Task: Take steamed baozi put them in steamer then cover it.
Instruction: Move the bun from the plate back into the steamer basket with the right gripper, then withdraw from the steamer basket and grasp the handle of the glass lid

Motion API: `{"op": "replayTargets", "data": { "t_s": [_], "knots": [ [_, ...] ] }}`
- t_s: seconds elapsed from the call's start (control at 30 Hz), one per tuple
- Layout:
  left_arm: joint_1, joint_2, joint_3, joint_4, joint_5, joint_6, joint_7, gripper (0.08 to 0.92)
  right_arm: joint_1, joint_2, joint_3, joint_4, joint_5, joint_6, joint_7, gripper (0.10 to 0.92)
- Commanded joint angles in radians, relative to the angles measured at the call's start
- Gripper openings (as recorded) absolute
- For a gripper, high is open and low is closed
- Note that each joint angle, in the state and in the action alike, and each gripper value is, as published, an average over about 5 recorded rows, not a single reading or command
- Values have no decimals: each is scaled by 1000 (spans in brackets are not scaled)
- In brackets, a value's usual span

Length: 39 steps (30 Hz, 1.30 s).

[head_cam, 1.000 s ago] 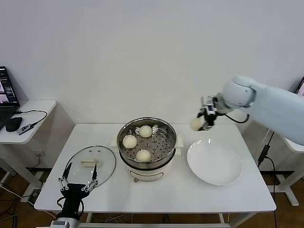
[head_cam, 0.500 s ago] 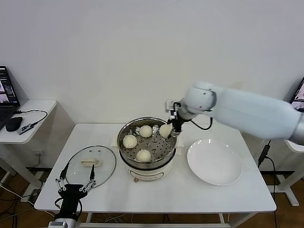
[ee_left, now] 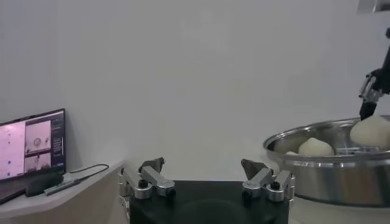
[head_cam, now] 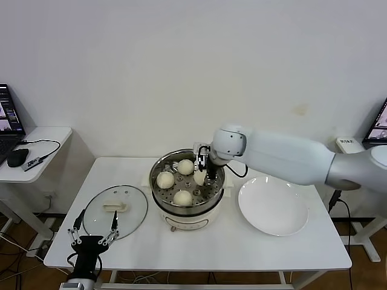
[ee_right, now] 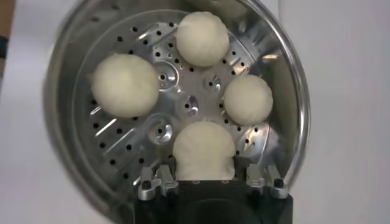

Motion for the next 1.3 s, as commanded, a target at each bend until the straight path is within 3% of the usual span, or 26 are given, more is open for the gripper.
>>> {"op": "replayTargets", "data": {
  "t_s": [0.03,0.43,0.7,0.83,1.1,1.3],
  "knots": [
    [-1,0,0,4,0,0,0,823,-41,43,4,-62,-19,-16,21,592],
    [1,-2,1,0,0,0,0,823,-42,36,15,-48,-1,-16,24,612],
    [2,-2,-1,2,-2,-2,0,823,-6,-14,31,5,-11,-16,17,798],
    [-2,-2,1,3,-4,-1,0,823,14,-85,75,86,-2,-15,46,821],
    [-10,-1,10,8,-2,-1,0,823,-62,-302,195,344,90,-6,254,823],
    [-15,-4,11,27,1,-12,-4,823,-324,-497,420,478,141,139,573,823]
  ]
}}
